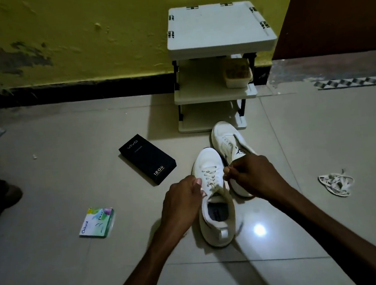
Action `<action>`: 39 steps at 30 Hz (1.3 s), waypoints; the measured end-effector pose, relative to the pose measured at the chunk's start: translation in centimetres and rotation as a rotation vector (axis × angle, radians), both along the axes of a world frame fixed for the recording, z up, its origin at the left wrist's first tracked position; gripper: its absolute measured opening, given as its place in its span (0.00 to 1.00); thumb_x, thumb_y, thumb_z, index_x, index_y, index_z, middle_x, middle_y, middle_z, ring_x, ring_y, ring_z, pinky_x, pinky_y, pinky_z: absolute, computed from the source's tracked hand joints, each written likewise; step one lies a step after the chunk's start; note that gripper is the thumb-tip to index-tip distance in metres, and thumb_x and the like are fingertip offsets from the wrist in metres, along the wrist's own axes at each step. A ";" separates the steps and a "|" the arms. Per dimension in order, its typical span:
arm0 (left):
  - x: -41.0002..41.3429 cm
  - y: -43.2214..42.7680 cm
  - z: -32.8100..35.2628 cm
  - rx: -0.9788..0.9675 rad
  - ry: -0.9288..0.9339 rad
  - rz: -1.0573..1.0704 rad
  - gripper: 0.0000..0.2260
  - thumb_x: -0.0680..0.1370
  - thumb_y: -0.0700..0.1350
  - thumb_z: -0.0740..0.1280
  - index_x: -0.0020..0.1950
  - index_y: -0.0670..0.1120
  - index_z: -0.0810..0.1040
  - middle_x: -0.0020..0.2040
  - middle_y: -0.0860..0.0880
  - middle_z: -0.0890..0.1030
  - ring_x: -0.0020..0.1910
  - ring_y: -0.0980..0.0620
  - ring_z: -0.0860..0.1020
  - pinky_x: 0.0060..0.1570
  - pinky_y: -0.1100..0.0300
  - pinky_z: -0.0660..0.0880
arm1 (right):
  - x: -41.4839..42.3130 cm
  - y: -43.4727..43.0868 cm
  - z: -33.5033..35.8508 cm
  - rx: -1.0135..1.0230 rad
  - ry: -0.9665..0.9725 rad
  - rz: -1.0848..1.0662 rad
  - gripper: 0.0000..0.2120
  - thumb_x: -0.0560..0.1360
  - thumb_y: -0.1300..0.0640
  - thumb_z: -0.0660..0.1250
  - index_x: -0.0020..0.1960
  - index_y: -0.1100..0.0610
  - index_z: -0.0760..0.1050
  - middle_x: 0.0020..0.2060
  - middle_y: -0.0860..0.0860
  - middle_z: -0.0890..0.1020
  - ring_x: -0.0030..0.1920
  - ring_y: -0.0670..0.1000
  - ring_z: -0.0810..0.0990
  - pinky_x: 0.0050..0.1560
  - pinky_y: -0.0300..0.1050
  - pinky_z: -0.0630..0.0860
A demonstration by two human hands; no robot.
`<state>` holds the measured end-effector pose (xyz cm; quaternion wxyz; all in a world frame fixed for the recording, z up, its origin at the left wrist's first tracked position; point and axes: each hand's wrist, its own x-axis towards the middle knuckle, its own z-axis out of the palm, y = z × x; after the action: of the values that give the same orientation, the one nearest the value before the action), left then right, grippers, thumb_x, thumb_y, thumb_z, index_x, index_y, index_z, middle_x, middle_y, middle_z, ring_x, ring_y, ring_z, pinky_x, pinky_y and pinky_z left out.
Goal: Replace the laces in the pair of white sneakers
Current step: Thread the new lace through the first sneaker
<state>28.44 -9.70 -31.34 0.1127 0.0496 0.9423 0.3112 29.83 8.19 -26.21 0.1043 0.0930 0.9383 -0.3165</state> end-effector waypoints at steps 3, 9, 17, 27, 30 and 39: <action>-0.1 0.1 0.8 -0.052 0.055 -0.018 0.14 0.83 0.52 0.56 0.40 0.49 0.67 0.47 0.46 0.82 0.48 0.45 0.78 0.44 0.55 0.71 | -0.8 0.2 0.9 0.003 0.082 -0.013 0.10 0.77 0.55 0.67 0.40 0.44 0.81 0.32 0.46 0.81 0.39 0.49 0.80 0.39 0.43 0.74; 0.7 0.2 0.1 -0.091 -0.038 -0.069 0.13 0.75 0.60 0.69 0.52 0.54 0.74 0.48 0.52 0.82 0.44 0.52 0.77 0.38 0.62 0.69 | -0.3 -0.5 0.3 0.072 0.049 -0.025 0.13 0.75 0.60 0.63 0.41 0.45 0.80 0.36 0.44 0.79 0.37 0.45 0.77 0.33 0.37 0.70; 0.8 0.7 -1.7 -0.154 -0.020 -0.105 0.18 0.79 0.57 0.64 0.66 0.52 0.71 0.62 0.50 0.79 0.58 0.47 0.78 0.54 0.57 0.74 | 1.3 -2.8 -3.8 0.370 0.115 0.111 0.16 0.73 0.42 0.68 0.53 0.53 0.80 0.47 0.51 0.83 0.48 0.52 0.81 0.42 0.41 0.72; 0.8 1.8 -3.8 -0.231 -0.045 -0.179 0.14 0.83 0.51 0.56 0.68 0.50 0.61 0.59 0.43 0.79 0.53 0.42 0.80 0.54 0.48 0.77 | 0.6 -3.4 -7.1 0.364 0.221 0.169 0.15 0.67 0.57 0.76 0.31 0.52 0.69 0.30 0.52 0.81 0.28 0.48 0.75 0.30 0.38 0.63; 0.7 1.6 -3.8 -0.181 -0.075 -0.170 0.12 0.82 0.49 0.58 0.65 0.52 0.60 0.57 0.43 0.80 0.52 0.41 0.80 0.53 0.46 0.77 | 0.6 -3.1 -7.5 0.295 0.163 0.128 0.07 0.78 0.57 0.64 0.43 0.58 0.78 0.41 0.53 0.83 0.39 0.49 0.77 0.40 0.38 0.66; 0.9 1.4 -3.6 -0.046 -0.056 -0.186 0.14 0.83 0.49 0.55 0.68 0.49 0.63 0.59 0.42 0.80 0.55 0.42 0.80 0.55 0.48 0.77 | 2.1 -2.3 -7.5 0.410 0.458 0.192 0.14 0.57 0.55 0.80 0.32 0.53 0.75 0.30 0.48 0.76 0.27 0.49 0.75 0.23 0.38 0.60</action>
<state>29.32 -8.34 -34.92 0.1686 0.1254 0.9370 0.2792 31.89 5.87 -33.73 -0.1010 -0.0505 0.9861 -0.1221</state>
